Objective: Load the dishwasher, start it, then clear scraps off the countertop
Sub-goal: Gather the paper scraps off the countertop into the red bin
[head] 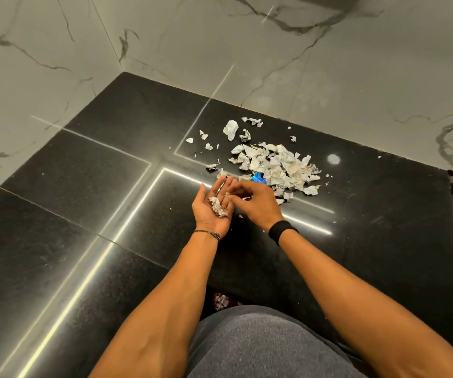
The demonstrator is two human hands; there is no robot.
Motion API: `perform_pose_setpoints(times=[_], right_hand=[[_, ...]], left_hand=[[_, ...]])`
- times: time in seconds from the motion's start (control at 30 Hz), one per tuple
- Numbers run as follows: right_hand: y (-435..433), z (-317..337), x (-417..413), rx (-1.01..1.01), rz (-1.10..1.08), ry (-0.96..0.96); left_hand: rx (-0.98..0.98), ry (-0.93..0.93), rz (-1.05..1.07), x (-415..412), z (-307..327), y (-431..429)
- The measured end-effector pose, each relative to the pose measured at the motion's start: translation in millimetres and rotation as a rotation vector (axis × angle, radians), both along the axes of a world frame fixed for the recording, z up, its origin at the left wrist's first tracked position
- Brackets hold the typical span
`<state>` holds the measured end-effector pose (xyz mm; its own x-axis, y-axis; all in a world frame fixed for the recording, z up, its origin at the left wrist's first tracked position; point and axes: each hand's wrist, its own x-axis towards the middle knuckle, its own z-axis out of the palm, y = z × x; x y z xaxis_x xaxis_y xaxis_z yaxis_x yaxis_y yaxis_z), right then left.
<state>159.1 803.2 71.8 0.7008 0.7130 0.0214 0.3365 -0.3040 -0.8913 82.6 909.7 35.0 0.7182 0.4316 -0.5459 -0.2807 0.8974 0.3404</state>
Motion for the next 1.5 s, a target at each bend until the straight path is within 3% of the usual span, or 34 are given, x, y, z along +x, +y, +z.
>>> perform_pose_setpoints(times=[0.13,0.4,0.53,0.73,0.93,1.2,1.37,1.5], right_hand=[[-0.8,8.4,-0.9,-0.042,-0.004,-0.096],[-18.6,10.2,17.1,0.023,-0.228,-0.031],[-34.2,2.2,33.4,-0.059,-0.229,-0.087],[-54.5,-23.9,37.1,-0.538,0.116,-0.301],[-48.7,-29.4,21.6,-0.625,0.261,-0.523],[-49.3,-24.5,16.5,-0.548,0.264,-0.552],[-53.6,-15.6,24.4,-0.302,-0.095,-0.227],[-35.0,9.3,20.1,-0.067,-0.100,-0.031]], left_hand=[[0.014,0.000,-0.046,14.7,-1.2,-14.9],[-0.019,-0.057,-0.123,26.3,-5.2,-21.2],[-0.081,-0.103,-0.086,28.3,-6.6,-22.0],[-0.085,-0.103,-0.076,32.1,-13.0,-15.6],[-0.068,-0.106,-0.072,30.1,-13.8,-13.8],[-0.050,-0.079,-0.053,23.9,-9.1,-11.1],[-0.025,-0.048,-0.051,22.5,-8.4,-9.6],[0.019,-0.016,-0.106,24.6,-9.1,-18.9]])
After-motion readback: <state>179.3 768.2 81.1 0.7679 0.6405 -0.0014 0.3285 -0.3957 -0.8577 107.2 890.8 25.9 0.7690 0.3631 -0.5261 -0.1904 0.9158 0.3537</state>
